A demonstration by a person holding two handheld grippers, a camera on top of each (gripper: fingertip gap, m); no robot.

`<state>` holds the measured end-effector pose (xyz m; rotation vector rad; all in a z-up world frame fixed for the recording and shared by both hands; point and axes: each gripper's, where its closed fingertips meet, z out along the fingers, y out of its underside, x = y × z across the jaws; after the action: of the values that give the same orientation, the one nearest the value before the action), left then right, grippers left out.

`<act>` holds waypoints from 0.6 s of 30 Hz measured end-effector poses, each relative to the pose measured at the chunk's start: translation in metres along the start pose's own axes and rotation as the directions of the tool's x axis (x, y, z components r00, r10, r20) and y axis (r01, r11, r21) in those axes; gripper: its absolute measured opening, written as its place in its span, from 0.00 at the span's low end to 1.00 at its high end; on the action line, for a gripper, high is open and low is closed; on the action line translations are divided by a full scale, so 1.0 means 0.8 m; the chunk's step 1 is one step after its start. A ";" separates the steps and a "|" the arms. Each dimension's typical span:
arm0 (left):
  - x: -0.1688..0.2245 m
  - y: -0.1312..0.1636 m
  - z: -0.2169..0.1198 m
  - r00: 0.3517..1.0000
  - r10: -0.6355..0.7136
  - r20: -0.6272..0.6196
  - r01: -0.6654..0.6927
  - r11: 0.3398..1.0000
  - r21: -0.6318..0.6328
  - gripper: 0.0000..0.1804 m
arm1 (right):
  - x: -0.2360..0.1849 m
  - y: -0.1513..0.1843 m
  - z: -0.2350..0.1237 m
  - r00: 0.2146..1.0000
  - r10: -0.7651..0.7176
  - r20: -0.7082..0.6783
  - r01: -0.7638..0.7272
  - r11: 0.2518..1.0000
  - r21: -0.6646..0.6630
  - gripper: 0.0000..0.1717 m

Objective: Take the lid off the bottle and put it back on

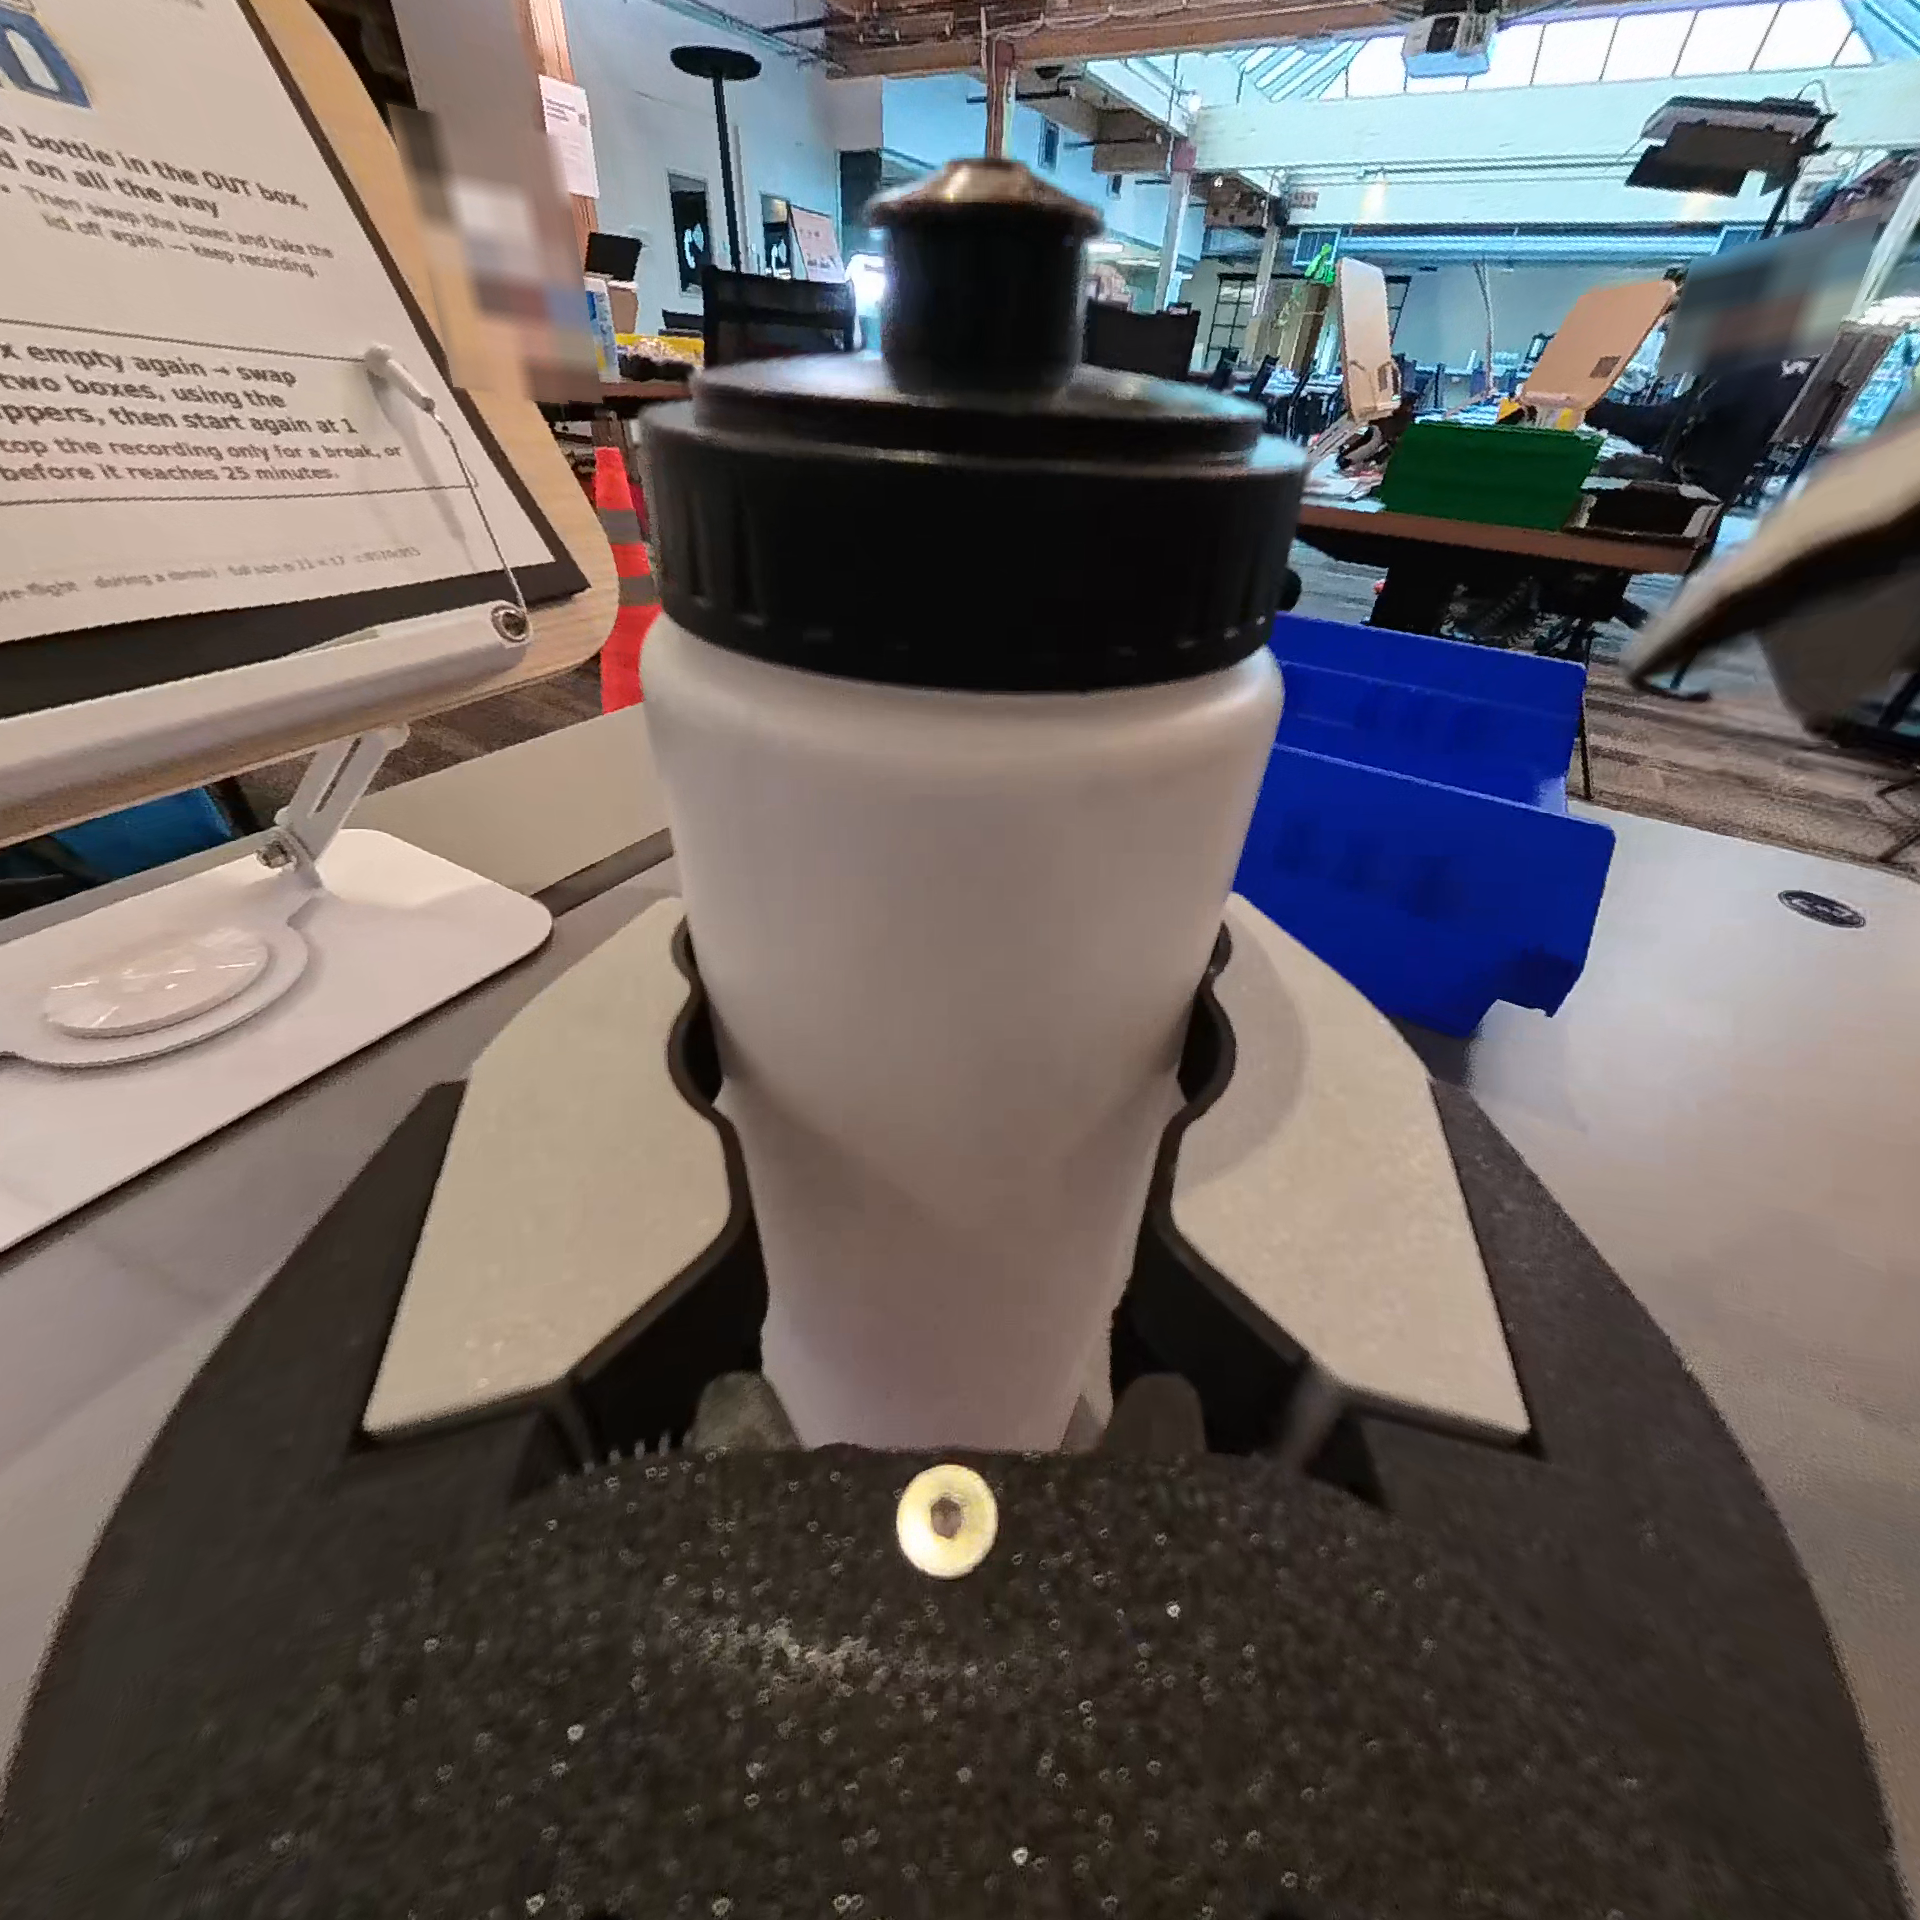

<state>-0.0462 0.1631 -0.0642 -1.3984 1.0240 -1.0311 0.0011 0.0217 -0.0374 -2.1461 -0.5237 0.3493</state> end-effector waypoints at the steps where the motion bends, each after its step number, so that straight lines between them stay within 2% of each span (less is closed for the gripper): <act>1: 0.001 0.000 -0.001 1.000 0.004 -0.005 -0.004 1.000 0.005 0.48 | 0.004 -0.023 0.007 0.999 -0.032 0.000 0.032 0.999 -0.040 0.51; 5: 0.001 0.000 -0.001 1.000 0.008 -0.002 -0.008 1.000 0.011 0.48 | 0.018 -0.099 0.049 0.979 -0.205 -0.004 0.197 0.947 -0.255 0.56; 10: 0.002 0.000 -0.001 1.000 0.007 0.004 -0.007 1.000 0.016 0.48 | 0.011 -0.168 0.100 0.955 -0.291 0.057 0.289 0.871 -0.397 0.54; 12: 0.002 0.000 0.000 1.000 0.004 0.004 -0.004 1.000 0.017 0.48 | 0.001 -0.170 0.118 0.954 -0.275 0.116 0.297 0.836 -0.462 0.55; 15: 0.001 0.000 0.000 1.000 0.000 0.002 0.000 1.000 0.018 0.48 | -0.004 -0.149 0.139 0.956 -0.247 0.160 0.294 0.765 -0.573 0.54; 17: -0.001 0.000 0.002 1.000 -0.009 0.002 0.009 1.000 0.019 0.48 | 0.010 -0.141 0.144 0.943 -0.305 0.133 0.318 0.709 -0.630 0.50; 18: -0.002 0.000 0.002 1.000 -0.018 -0.002 0.018 1.000 0.020 0.48 | 0.007 -0.141 0.146 0.946 -0.288 0.149 0.316 0.714 -0.625 0.46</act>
<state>-0.0448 0.1649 -0.0642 -1.3929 1.0010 -1.0531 -0.0712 0.1653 -0.0130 -2.6476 -1.1412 0.0135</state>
